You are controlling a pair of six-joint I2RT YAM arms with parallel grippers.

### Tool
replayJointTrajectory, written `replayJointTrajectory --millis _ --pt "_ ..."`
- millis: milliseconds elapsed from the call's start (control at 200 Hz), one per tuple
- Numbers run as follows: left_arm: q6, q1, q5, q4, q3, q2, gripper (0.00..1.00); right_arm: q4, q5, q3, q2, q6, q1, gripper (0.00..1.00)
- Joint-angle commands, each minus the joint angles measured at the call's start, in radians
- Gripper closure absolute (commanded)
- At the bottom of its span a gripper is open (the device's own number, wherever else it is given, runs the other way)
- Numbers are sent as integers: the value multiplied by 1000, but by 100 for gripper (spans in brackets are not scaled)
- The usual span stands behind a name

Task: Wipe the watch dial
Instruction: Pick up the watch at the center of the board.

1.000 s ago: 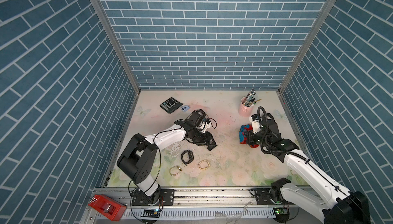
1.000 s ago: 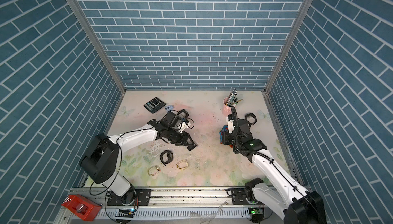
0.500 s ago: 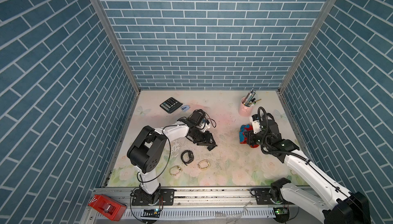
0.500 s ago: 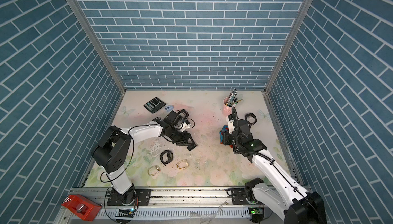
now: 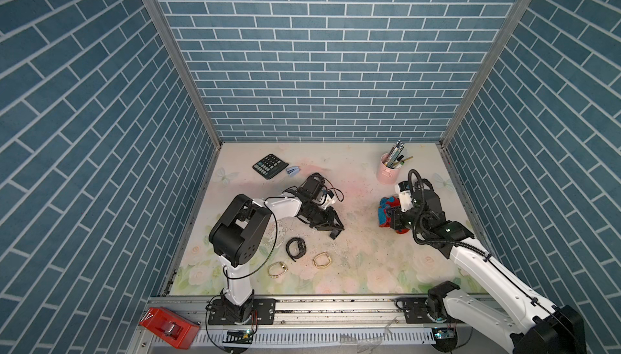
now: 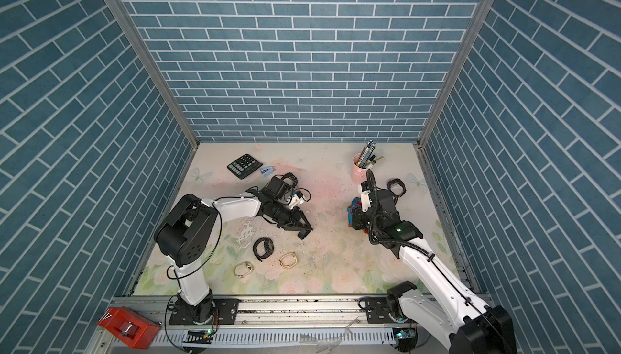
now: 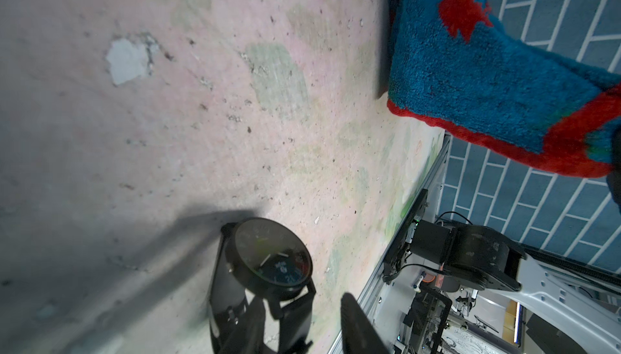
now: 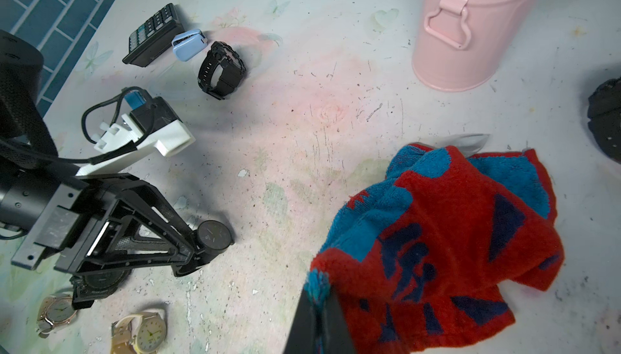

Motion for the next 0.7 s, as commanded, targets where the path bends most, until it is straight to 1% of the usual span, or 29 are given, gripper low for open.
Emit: replayJointTrajectory --millis 0,95,210,320,415,545,695 --pt "-26 4 0 40 -20 9 66 9 7 -16 -14 9 -4 100" --pt "-74 4 3 109 -55 6 67 8 -6 -10 -8 9 -4 100" --pt "-102 5 7 135 -70 17 69 13 5 -18 -14 8 -4 100" --pt "-155 3 17 222 -110 11 69 10 -4 -15 -17 10 -3 100" --pt "-175 3 23 257 -121 21 74 18 5 -26 -21 9 -4 100" --pt "-259 3 38 378 -168 19 82 9 -3 -17 -21 13 -4 100" --pt "-285 2 44 429 -188 14 88 12 16 -27 -29 9 -4 100"
